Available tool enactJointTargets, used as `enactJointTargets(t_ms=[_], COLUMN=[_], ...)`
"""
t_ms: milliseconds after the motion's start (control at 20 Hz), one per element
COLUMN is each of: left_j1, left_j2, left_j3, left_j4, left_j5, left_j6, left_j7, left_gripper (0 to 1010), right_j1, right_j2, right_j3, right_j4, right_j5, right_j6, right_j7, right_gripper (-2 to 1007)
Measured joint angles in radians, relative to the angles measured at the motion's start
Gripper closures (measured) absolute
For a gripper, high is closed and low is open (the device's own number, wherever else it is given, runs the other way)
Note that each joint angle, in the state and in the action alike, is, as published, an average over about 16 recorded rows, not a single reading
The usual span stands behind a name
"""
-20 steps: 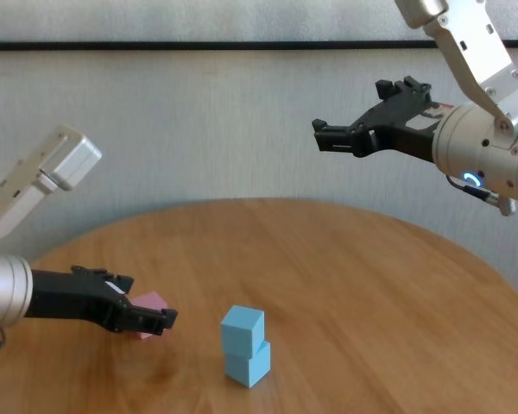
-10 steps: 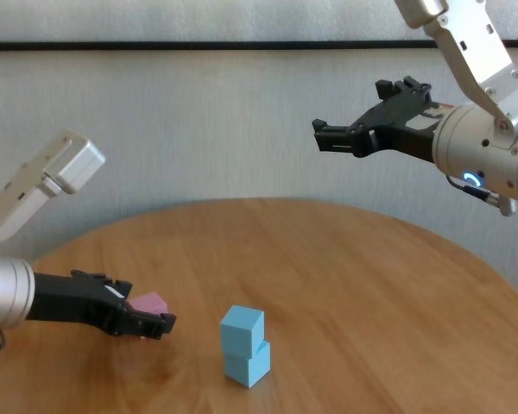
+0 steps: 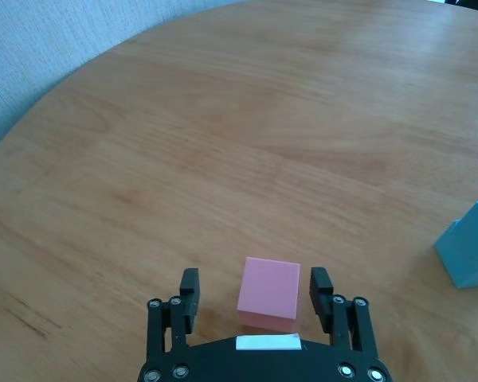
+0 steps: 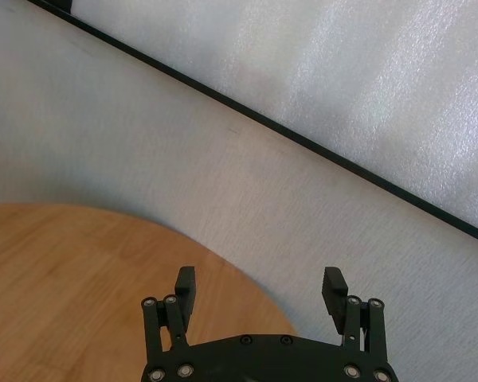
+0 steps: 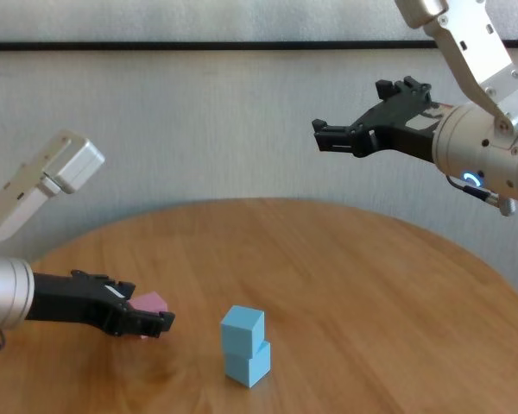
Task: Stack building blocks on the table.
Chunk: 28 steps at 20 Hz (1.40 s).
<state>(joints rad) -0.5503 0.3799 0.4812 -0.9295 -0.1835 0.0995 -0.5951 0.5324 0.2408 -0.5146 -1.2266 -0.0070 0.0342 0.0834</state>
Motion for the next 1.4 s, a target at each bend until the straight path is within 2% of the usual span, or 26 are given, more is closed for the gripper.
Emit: enactJointTargets(t_ms=[750, 1050, 1400], left_j1=[0.003, 0.015, 0.056], left_j2=[0.001, 0.008, 0.038], left_j3=[-0.001, -0.010, -0.037], left_j4=[-0.004, -0.026, -0.109], left_j5=[-0.001, -0.004, -0.015], left_j6=[-0.003, 0.004, 0.028], left_j7=[0.000, 0.015, 0.040], left_gripper=[540, 611, 616], right_j1=[0.000, 0.000, 0.000], right_j2=[0.000, 0.000, 0.000], right_j3=[0.000, 0.000, 0.000], right_j4=[0.000, 0.000, 0.000], right_j5=[0.000, 0.000, 0.000], right_j6=[0.000, 0.000, 0.000], right_j7=[0.000, 0.000, 0.000], right_gripper=[4, 4, 4])
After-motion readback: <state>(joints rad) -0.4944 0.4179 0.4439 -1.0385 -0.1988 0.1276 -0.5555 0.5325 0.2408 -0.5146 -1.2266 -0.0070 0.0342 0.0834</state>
